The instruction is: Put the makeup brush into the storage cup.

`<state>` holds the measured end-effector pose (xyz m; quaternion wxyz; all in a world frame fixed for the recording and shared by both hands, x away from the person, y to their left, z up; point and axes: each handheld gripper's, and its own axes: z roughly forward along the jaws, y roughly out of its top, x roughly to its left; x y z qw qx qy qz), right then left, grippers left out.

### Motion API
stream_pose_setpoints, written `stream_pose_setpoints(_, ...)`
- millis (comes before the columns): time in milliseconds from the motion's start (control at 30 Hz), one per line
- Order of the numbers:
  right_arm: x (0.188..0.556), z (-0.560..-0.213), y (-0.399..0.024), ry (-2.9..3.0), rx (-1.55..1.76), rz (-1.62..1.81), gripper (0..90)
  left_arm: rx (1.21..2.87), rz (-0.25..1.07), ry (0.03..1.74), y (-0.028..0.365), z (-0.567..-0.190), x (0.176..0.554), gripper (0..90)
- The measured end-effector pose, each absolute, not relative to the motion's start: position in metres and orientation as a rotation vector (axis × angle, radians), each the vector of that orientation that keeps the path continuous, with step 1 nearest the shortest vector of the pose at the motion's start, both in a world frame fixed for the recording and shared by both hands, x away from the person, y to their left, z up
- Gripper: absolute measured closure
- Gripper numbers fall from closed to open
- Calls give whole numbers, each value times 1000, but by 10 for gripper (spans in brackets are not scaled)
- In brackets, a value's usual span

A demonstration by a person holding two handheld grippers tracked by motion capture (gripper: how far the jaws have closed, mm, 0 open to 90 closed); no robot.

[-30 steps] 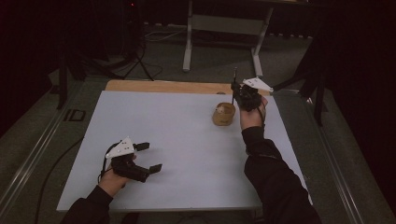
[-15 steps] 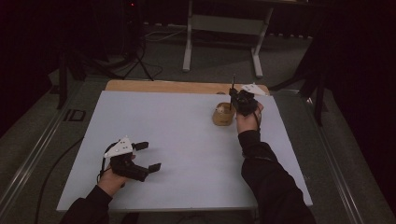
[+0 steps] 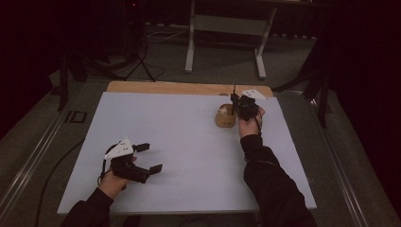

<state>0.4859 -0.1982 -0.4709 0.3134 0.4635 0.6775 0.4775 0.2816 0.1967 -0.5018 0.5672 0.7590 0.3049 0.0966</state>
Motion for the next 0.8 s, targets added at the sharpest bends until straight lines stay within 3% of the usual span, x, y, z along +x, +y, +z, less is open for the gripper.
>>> stream_pose_setpoints(800, 491, -495, -199, 1849, 1253, 1231, 845, 1793, 219, 718, 196, -502, 281, 5)
